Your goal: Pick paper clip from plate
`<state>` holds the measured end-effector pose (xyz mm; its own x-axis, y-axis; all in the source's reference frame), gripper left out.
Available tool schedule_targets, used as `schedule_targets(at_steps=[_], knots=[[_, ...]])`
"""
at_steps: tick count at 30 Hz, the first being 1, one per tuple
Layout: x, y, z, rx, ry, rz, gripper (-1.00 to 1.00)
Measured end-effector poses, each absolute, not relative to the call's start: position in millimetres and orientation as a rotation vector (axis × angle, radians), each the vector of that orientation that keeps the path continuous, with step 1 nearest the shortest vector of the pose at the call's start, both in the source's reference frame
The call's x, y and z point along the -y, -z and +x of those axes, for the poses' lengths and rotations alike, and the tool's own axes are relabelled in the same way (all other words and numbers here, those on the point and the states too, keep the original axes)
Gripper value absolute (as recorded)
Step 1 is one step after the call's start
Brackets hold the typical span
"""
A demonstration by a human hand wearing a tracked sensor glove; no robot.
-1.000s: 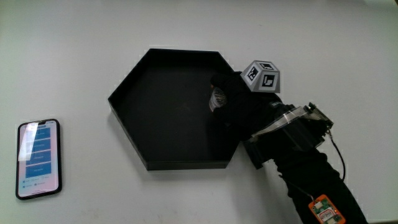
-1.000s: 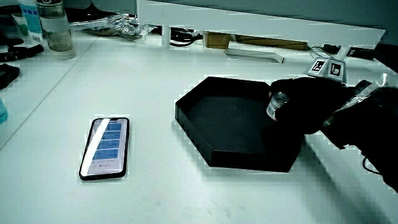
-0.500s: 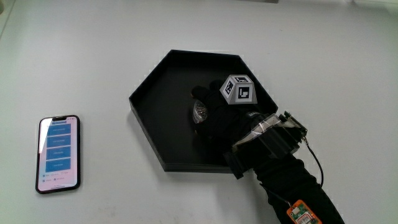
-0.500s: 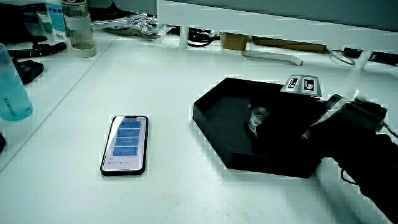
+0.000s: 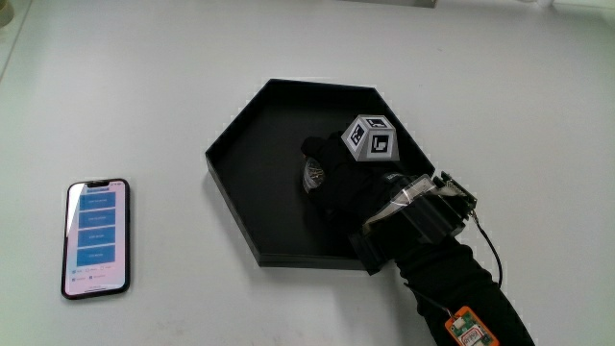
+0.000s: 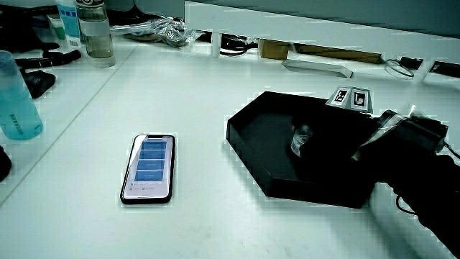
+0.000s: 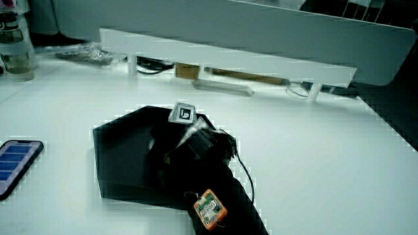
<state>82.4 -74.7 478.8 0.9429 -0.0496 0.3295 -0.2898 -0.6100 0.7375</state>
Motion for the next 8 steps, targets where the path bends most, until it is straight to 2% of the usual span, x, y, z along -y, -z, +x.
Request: schedule_targets(at_steps=[8], knots=[[82,-469,108,0.204,-0.418,2.223,1.0]])
